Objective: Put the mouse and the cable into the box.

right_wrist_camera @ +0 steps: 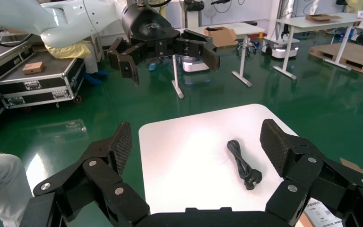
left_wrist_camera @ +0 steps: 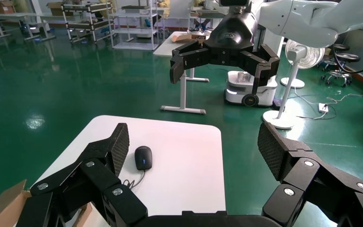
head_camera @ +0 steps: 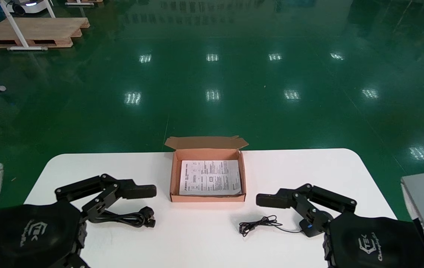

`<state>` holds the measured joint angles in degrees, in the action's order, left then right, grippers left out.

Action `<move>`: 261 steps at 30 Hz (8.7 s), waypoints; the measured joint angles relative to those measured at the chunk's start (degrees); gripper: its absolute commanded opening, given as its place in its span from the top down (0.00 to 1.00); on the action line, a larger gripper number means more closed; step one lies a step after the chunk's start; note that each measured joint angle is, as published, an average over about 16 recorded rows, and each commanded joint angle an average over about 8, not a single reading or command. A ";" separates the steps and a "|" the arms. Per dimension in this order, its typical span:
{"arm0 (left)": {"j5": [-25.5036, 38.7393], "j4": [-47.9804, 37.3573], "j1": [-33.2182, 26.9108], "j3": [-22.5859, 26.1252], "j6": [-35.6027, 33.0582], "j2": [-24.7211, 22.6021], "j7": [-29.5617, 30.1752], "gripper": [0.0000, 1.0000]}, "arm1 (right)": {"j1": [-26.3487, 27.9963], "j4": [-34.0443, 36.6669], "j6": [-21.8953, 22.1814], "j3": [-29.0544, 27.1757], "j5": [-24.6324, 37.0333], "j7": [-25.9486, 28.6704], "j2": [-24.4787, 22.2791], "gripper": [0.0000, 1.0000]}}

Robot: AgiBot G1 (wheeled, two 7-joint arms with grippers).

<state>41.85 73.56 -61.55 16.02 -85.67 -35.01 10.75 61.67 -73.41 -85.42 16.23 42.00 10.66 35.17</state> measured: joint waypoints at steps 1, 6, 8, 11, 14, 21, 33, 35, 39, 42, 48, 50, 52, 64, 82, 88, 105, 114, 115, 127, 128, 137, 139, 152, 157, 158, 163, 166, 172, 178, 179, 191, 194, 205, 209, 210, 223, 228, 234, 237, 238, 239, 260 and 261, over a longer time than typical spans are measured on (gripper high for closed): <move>0.00 0.00 0.00 0.00 0.00 0.00 0.00 0.00 | 0.00 0.00 0.00 0.00 0.00 0.00 0.00 0.00; 0.00 0.00 0.00 0.00 0.00 0.00 0.00 0.00 | 0.00 0.00 0.00 0.00 0.00 0.00 0.00 0.00; 0.00 0.00 0.00 0.00 0.00 0.00 0.00 0.00 | 0.00 0.00 0.00 0.00 0.00 0.00 0.00 0.00; 0.00 0.00 0.00 0.00 0.00 0.00 0.00 0.00 | 0.00 0.00 0.00 0.00 0.00 0.00 0.00 0.00; 0.00 0.00 0.00 0.00 0.00 0.00 0.00 0.00 | 0.00 0.00 0.00 0.00 0.00 0.00 0.00 0.00; 0.00 0.00 0.00 0.00 0.00 0.00 0.00 0.00 | 0.00 0.00 0.00 0.00 0.00 0.00 0.00 0.00; 0.08 -0.08 -0.05 0.10 0.10 -0.06 0.02 0.00 | -0.01 -0.01 -0.02 -0.01 -0.01 0.01 -0.01 0.00; 0.09 -0.07 -0.06 0.10 0.10 -0.05 0.01 0.00 | -0.01 -0.01 -0.02 -0.01 -0.01 0.01 -0.01 0.00; 0.74 0.22 -0.41 0.23 -0.04 0.21 -0.09 0.00 | 0.03 -0.09 -0.04 0.04 0.15 -0.07 0.01 0.00; 3.30 0.82 -1.71 1.05 -0.47 0.66 -0.16 0.00 | 0.29 -0.23 0.17 0.51 1.38 -0.29 0.21 0.00; 16.53 2.15 -8.22 5.74 -1.61 0.64 -1.82 0.00 | 2.26 0.49 1.66 3.01 7.98 -0.93 1.64 0.00; 22.77 2.57 -11.02 7.87 -1.75 0.27 -2.38 0.00 | 3.58 1.22 2.45 4.37 11.50 -1.12 2.54 0.00; 29.43 2.72 -13.90 10.23 -1.63 -0.44 -2.66 0.00 | 5.19 2.18 3.33 5.93 15.56 -1.32 3.65 0.00; 56.73 1.05 -23.90 19.41 0.80 -6.10 -2.20 0.00 | 13.71 8.39 7.09 13.40 34.08 -1.54 9.66 0.00; 77.65 -7.38 -18.72 26.46 14.53 -15.16 -2.55 0.00 | 11.57 5.04 8.23 14.90 36.04 2.49 9.89 0.00; 81.72 -14.83 -18.57 27.88 19.89 -19.71 -4.27 0.00 | 11.14 2.87 8.71 14.60 36.07 3.61 8.86 0.00; 84.14 -28.06 -20.61 28.51 28.94 -26.89 -8.97 0.00 | 10.98 -0.52 10.51 15.51 39.19 7.06 8.75 0.00; 83.45 -31.36 -21.63 28.34 29.75 -28.04 -10.67 0.00 | 13.78 9.31 17.01 21.07 52.55 6.17 17.57 0.00; 83.38 -31.57 -21.69 28.33 29.79 -28.10 -10.83 0.00 | 14.27 11.13 18.01 21.78 54.29 5.72 18.90 0.00; 82.86 -33.11 -22.12 28.23 30.09 -28.51 -12.03 0.00 | 20.25 34.82 28.84 26.75 66.23 -3.74 32.60 0.00; 82.83 -33.19 -22.14 28.22 30.11 -28.53 -12.09 0.00 | 20.64 36.39 29.42 26.90 66.55 -4.48 33.34 0.00; 82.71 -33.61 -22.24 28.20 30.20 -28.64 -12.33 0.62 | 22.54 44.24 31.96 27.58 67.60 -8.71 36.87 0.58; 82.70 -33.64 -22.25 28.20 30.22 -28.65 -12.34 0.87 | 22.68 44.76 32.03 27.63 67.65 -8.95 37.08 0.83; 82.70 -33.59 -22.26 28.19 30.23 -28.64 -12.34 1.00 | 22.45 44.04 31.85 27.54 67.46 -8.75 36.75 1.00; 82.71 -33.55 -22.26 28.19 30.23 -28.63 -12.33 1.00 | 22.32 43.70 31.79 27.49 67.39 -8.66 36.61 1.00; 82.71 -33.54 -22.26 28.19 30.23 -28.63 -12.33 1.00 | 22.31 43.65 31.78 27.48 67.37 -8.65 36.59 1.00; 82.71 -33.52 -22.25 28.19 30.23 -28.61 -12.32 1.00 | 22.23 43.44 31.75 27.45 67.33 -8.61 36.50 1.00; 82.71 -33.51 -22.24 28.18 30.22 -28.60 -12.31 1.00 | 22.21 43.35 31.74 27.44 67.30 -8.59 36.46 1.00; 82.71 -33.48 -22.22 28.18 30.21 -28.59 -12.31 1.00 | 22.17 43.22 31.73 27.41 67.26 -8.56 36.42 1.00; 82.72 -33.46 -22.20 28.18 30.20 -28.59 -12.31 1.00 | 22.15 43.15 31.72 27.39 67.24 -8.54 36.39 1.00; 82.72 -33.46 -22.20 28.18 30.20 -28.59 -12.31 1.00 | 22.15 43.14 31.72 27.39 67.24 -8.53 36.39 1.00; 82.82 -33.46 -22.26 28.20 30.23 -28.47 -12.33 1.00 | 22.13 43.12 31.71 27.39 67.27 -8.51 36.32 1.00; 83.24 -33.50 -22.55 28.24 30.35 -28.00 -12.38 1.00 | 22.38 43.19 31.85 27.46 67.63 -8.58 35.82 1.00; 83.36 -34.42 -26.81 26.64 32.94 -26.42 -12.48 1.00 | 27.89 43.30 35.45 27.48 71.60 -7.86 31.06 1.00; 80.52 -35.64 -29.11 24.91 34.70 -28.17 -13.69 1.00 | 32.07 42.91 38.11 27.19 73.67 -7.08 29.54 1.00; 79.50 -36.08 -29.62 24.41 35.17 -28.95 -14.16 1.00 | 33.15 42.74 38.77 27.09 74.10 -6.84 29.35 1.00; 68.67 -42.50 -32.27 20.72 39.17 -41.01 -22.41 1.00 | 42.38 40.80 43.67 26.21 77.15 -4.93 29.45 1.00; 68.45 -43.17 -32.04 20.96 39.77 -42.33 -23.63 1.00 | 42.86 40.65 43.80 26.19 77.30 -4.84 29.46 1.00; 70.65 -42.16 -29.68 23.47 44.68 -42.65 -23.61 1.00 | 42.61 40.70 43.64 26.21 77.29 -4.84 29.48 1.00; 71.88 -41.10 -27.91 26.07 48.89 -42.83 -22.91 1.00 | 42.51 40.73 43.59 26.22 77.27 -4.84 29.49 1.00; 72.23 -40.71 -27.31 27.14 50.45 -42.93 -22.54 1.00 | 42.50 40.73 43.59 26.22 77.27 -4.84 29.49 1.00; 72.48 -40.38 -26.74 28.27 52.06 -43.16 -22.17 1.00 | 42.56 40.72 43.61 26.21 77.29 -4.84 29.48 1.00; 71.27 -35.52 -25.41 52.41 68.09 -43.96 -8.38 0.00 | 42.52 40.72 43.57 26.21 77.28 -4.84 29.47 1.00; 71.28 -35.53 -25.51 52.83 68.18 -43.97 -8.22 0.00 | 42.52 40.72 43.57 26.21 77.28 -4.84 29.47 1.00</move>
<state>113.14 38.03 -87.06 68.85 -17.50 -78.98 2.53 104.19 -32.69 -41.85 42.44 119.27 5.81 64.64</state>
